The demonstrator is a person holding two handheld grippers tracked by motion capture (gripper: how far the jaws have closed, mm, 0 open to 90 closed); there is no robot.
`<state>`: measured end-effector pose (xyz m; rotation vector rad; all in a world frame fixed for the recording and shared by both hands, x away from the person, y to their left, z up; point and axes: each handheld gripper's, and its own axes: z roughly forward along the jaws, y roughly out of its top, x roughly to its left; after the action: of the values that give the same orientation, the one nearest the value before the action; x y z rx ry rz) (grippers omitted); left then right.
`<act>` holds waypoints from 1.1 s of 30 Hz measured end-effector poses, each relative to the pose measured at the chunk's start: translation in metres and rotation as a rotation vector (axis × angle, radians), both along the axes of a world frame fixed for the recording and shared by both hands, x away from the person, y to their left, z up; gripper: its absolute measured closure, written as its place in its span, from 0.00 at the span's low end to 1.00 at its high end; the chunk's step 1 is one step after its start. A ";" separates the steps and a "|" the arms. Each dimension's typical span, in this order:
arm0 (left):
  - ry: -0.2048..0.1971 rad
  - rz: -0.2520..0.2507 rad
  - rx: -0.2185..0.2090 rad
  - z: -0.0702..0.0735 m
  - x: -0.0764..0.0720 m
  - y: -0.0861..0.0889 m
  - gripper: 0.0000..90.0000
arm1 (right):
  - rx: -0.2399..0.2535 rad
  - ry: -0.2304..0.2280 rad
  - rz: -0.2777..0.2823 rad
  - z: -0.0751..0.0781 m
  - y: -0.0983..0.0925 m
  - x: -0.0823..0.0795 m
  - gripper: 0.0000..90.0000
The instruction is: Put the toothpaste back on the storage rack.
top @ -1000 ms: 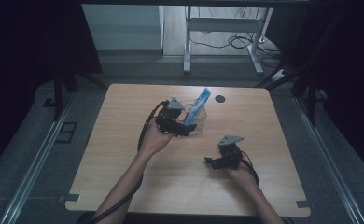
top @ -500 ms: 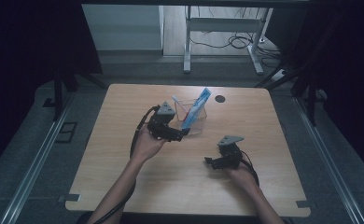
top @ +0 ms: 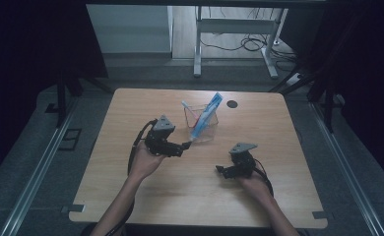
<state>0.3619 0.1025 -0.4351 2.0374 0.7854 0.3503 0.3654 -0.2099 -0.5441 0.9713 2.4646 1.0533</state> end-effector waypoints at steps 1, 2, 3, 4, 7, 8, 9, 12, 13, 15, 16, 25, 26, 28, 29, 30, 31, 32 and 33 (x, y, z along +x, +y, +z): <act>-0.003 0.001 0.001 -0.001 -0.002 0.002 0.15 | 0.000 0.000 0.000 0.000 0.000 0.000 0.14; -0.001 0.004 0.003 -0.002 -0.004 0.003 0.15 | 0.000 0.000 -0.001 0.000 0.000 0.000 0.14; -0.003 0.004 0.006 -0.003 -0.006 0.005 0.15 | 0.000 0.001 -0.001 0.000 0.000 0.000 0.14; -0.008 0.004 0.008 -0.004 -0.008 0.007 0.15 | 0.000 0.001 -0.001 0.000 0.000 0.000 0.14; -0.005 0.006 0.012 -0.009 -0.014 0.011 0.15 | 0.001 0.000 -0.001 0.000 0.000 0.000 0.14; -0.006 0.006 0.018 -0.011 -0.016 0.013 0.15 | 0.002 0.002 -0.002 0.000 0.000 0.000 0.14; -0.003 0.010 0.019 -0.013 -0.018 0.014 0.15 | 0.001 0.000 -0.002 0.000 0.000 0.000 0.14; -0.002 0.014 0.019 -0.020 -0.023 0.018 0.15 | 0.001 0.001 -0.002 0.000 0.000 0.000 0.14; 0.003 0.019 0.015 -0.022 -0.025 0.020 0.15 | 0.000 0.000 0.000 0.000 0.000 0.000 0.14; 0.009 0.026 0.011 -0.028 -0.028 0.023 0.15 | 0.002 0.001 -0.003 0.000 0.000 0.000 0.14; 0.012 0.029 0.011 -0.030 -0.030 0.025 0.15 | 0.001 0.000 -0.002 0.000 0.000 0.000 0.14; 0.038 0.059 0.023 -0.053 -0.043 0.038 0.15 | 0.000 0.000 -0.002 0.000 0.000 0.000 0.14; 0.041 0.059 0.023 -0.055 -0.044 0.039 0.15 | 0.001 0.001 -0.001 0.000 0.000 0.000 0.14; 0.043 0.065 0.033 -0.059 -0.047 0.040 0.15 | 0.000 0.001 -0.001 0.000 0.000 0.000 0.14; 0.042 0.064 0.038 -0.061 -0.048 0.041 0.15 | 0.001 0.001 -0.002 0.000 0.000 0.000 0.14; 0.045 0.064 0.040 -0.064 -0.049 0.042 0.15 | 0.001 0.001 -0.004 0.000 0.000 0.000 0.14; 0.051 0.064 0.040 -0.066 -0.050 0.043 0.15 | 0.000 0.001 -0.004 0.000 0.000 0.000 0.14; 0.054 0.065 0.044 -0.069 -0.051 0.044 0.15 | 0.001 0.001 -0.004 0.000 0.000 0.000 0.14; 0.058 0.066 0.048 -0.071 -0.052 0.044 0.15 | 0.001 0.001 -0.005 0.000 0.000 0.000 0.14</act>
<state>0.3096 0.1469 -0.5066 2.0771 0.8896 0.3518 0.3652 -0.2094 -0.5440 0.9775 2.4613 1.0527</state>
